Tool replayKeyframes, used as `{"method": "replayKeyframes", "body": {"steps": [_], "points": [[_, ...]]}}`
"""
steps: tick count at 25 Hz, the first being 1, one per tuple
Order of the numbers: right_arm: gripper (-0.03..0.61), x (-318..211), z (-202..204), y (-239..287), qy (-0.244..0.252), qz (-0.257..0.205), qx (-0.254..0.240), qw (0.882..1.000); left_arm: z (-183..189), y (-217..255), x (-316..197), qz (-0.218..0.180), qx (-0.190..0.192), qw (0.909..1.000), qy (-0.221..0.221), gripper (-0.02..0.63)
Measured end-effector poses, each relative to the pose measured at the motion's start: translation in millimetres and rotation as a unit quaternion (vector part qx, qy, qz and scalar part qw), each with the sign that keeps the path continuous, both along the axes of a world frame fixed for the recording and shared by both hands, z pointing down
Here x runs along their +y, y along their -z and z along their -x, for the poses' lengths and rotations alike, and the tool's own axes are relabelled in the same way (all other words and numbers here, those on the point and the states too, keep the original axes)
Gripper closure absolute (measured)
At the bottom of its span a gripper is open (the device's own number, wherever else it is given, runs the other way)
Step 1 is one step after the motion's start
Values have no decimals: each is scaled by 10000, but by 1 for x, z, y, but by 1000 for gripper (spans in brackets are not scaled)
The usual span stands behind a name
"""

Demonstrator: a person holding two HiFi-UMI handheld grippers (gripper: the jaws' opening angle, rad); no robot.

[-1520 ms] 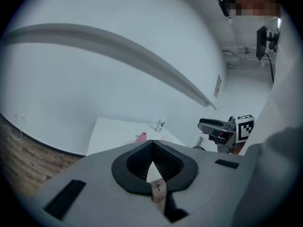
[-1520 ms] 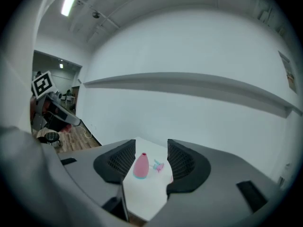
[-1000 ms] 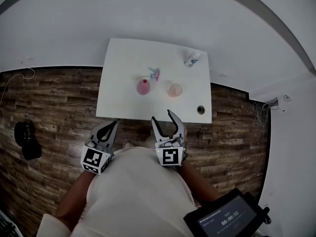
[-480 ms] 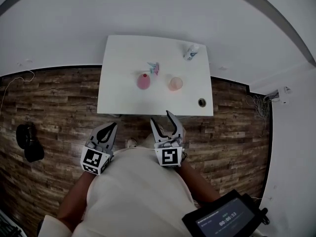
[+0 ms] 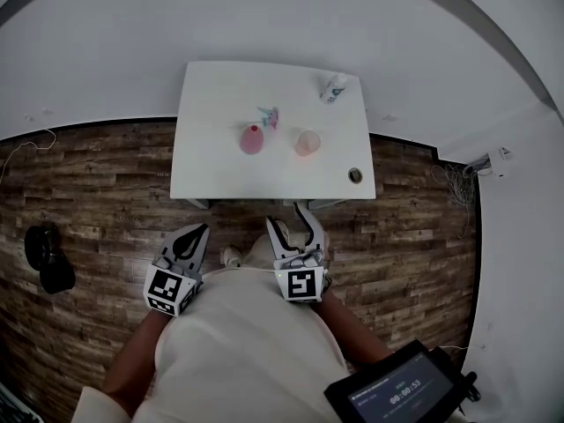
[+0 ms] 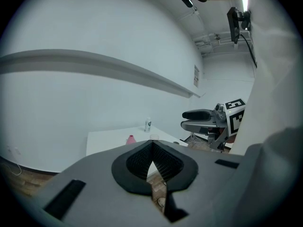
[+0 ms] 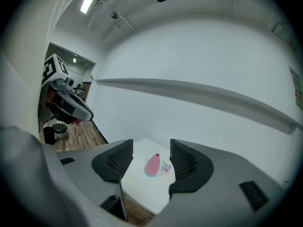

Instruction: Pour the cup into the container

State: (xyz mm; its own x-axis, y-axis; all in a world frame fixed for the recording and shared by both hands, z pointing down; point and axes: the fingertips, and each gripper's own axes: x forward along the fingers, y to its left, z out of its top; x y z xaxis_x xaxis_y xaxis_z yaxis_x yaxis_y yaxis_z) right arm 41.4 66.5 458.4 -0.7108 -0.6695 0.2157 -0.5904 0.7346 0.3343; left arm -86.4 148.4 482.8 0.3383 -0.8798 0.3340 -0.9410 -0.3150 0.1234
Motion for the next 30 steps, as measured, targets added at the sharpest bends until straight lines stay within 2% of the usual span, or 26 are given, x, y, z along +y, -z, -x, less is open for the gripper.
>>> {"method": "replayKeyframes", "body": {"steps": [13,16,24,30], "points": [[353,14,-21,2,-18,-73,85,9999,-21,3,13,-4,-38,10000,-73,604],[353,18,-31,-3,-44,31,118,9999,-29,4,14,24,-71,9999,-106,604],[353,27,-80,6,-264,13,8,9996,-78,7,22,77,-121,9993,-351,604],[353,40,-137,13,-481,46,2,9988,-136,11,30,130,-132,9975,-678,604]]}}
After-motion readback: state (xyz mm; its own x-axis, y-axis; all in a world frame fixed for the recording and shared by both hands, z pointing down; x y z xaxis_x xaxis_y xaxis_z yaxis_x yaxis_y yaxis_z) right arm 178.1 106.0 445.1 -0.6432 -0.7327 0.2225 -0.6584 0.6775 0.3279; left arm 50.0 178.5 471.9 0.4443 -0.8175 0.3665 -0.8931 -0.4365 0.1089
